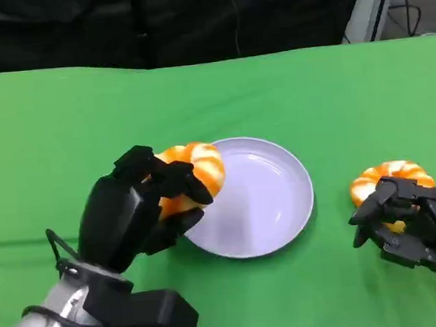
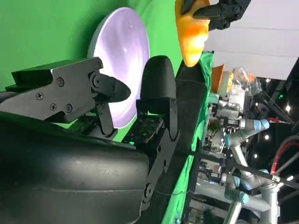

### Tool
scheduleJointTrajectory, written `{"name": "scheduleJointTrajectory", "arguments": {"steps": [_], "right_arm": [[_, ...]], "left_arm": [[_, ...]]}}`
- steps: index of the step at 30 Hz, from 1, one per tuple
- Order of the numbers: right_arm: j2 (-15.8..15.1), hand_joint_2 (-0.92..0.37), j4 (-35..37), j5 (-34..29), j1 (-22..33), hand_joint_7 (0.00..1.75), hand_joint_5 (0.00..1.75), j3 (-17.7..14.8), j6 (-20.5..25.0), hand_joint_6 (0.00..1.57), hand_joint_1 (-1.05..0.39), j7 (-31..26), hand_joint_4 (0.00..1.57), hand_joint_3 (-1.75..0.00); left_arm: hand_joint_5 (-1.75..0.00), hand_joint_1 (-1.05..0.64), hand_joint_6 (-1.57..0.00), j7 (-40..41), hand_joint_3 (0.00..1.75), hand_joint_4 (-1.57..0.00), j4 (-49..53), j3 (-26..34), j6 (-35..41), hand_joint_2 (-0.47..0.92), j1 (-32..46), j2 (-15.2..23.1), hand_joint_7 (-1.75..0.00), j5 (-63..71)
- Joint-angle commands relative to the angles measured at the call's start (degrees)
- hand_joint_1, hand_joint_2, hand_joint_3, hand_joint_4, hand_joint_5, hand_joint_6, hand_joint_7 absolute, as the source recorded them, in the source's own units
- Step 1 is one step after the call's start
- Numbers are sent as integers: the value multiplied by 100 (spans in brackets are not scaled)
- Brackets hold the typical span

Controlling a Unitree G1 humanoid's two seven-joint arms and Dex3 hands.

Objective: Grasp the bread from the table and place it into the plate.

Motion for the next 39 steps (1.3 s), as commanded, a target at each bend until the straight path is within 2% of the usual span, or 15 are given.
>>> {"name": "scheduleJointTrajectory", "arguments": {"steps": [1, 9, 15, 33, 36, 39], "right_arm": [[-41, -79, -28, -13, 10, 95, 139, 7, -97, 93, 7, -104, 85, -69], [-53, -78, 49, -97, -9, 94, 139, 37, -111, 94, 7, -230, 85, -70], [-51, -79, 76, -130, -14, 95, 139, 41, -91, 94, 6, -289, 85, -70], [-56, -79, 159, -183, -56, 97, 141, 46, -154, 92, 10, -368, 83, -71], [-42, -81, 194, -178, -70, 96, 139, 23, -117, 92, 9, -420, 84, -71], [-49, -83, 182, -259, -56, 94, 136, 39, -142, 92, 9, -552, 85, -67]], "left_arm": [[-163, -12, -76, -70, 42, -66, 97, -43, -72, 81, -135, -34, -117, -19], [-163, -9, -78, -56, 35, -67, 235, -162, -66, 83, -358, -175, -114, 67], [-167, -9, -76, -48, 33, -66, 289, -237, -87, 85, -492, -244, -118, 120], [-163, -7, -75, -137, 35, -67, 627, -384, -190, 84, -789, -373, -120, 79], [-164, -7, -74, -195, 35, -66, 1075, -505, -243, 83, -1067, -595, -118, 55], [-166, -7, -73, -132, 34, -65, 1295, -565, -324, 83, -1195, -662, -118, 73]]}}
